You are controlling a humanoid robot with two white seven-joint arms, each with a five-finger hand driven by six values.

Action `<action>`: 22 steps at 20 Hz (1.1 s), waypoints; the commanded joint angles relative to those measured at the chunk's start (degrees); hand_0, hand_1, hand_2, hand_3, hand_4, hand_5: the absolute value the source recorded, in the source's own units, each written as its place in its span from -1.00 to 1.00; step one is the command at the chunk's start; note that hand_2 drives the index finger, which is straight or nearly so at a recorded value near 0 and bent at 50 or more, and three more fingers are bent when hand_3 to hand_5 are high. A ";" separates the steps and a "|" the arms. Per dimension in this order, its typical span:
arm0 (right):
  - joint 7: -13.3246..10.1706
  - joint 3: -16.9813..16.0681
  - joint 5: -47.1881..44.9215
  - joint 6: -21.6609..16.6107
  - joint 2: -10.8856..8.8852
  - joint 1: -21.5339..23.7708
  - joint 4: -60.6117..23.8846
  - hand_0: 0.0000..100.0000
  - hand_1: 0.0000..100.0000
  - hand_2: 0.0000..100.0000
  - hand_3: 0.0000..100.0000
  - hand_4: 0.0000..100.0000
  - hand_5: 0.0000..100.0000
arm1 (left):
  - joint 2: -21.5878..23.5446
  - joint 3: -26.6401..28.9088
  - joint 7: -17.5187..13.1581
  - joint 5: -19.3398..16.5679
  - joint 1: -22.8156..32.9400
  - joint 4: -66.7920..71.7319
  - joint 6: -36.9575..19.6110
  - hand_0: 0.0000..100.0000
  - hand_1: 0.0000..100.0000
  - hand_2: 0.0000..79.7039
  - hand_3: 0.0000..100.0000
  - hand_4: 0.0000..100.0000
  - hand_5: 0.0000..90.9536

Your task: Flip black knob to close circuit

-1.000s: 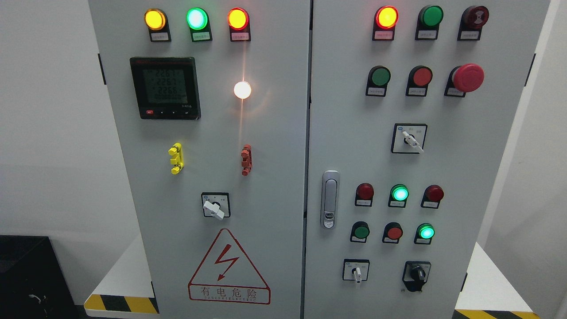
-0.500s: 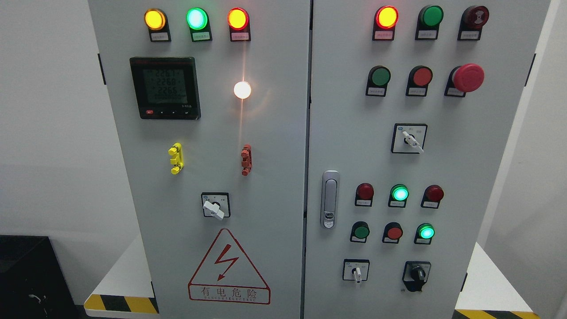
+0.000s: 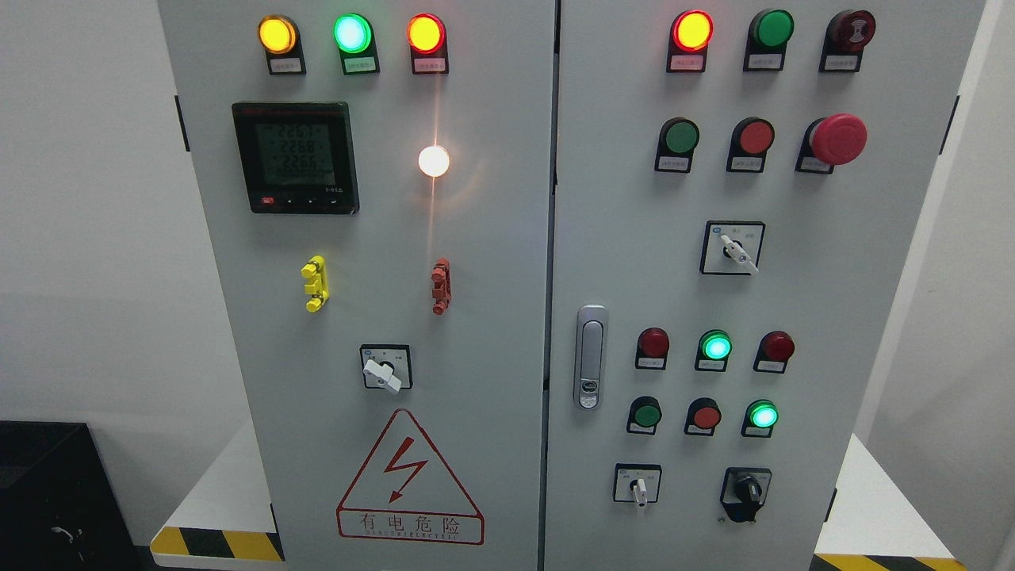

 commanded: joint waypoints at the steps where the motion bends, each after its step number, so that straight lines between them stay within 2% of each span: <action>1: 2.04 -0.56 10.11 2.44 0.26 -0.10 -15.59 -1.00 -1.00 0.79 1.00 0.95 1.00 | 0.00 0.00 0.00 0.00 1.32 -1.67 0.00 -0.76 0.11 -1.00 -1.00 -1.00 -1.00; 11: 2.58 -1.17 22.42 3.66 0.35 -1.51 -21.84 -1.00 -1.00 0.80 1.00 0.96 1.00 | 0.00 0.00 0.00 0.00 1.32 -1.67 0.00 -0.76 0.11 -1.00 -1.00 -1.00 -1.00; 13: 3.54 -1.43 24.70 4.02 0.35 -2.03 -21.85 -1.00 -1.00 0.81 1.00 0.97 1.00 | 0.00 0.00 0.00 0.00 1.32 -1.67 0.00 -0.76 0.11 -1.00 -1.00 -1.00 -1.00; 19: 3.98 -1.96 29.98 4.90 0.70 -3.35 -23.87 -1.00 -1.00 0.82 1.00 0.99 1.00 | 0.00 0.00 0.00 0.00 1.23 -1.67 0.00 -0.76 0.11 -1.00 -1.00 -1.00 -1.00; 22: 5.47 -1.96 31.21 5.60 0.70 -4.49 -24.57 -1.00 -1.00 0.82 1.00 0.99 1.00 | 0.00 0.00 0.00 0.00 1.32 -1.67 0.00 -0.76 0.11 -1.00 -1.00 -1.00 -1.00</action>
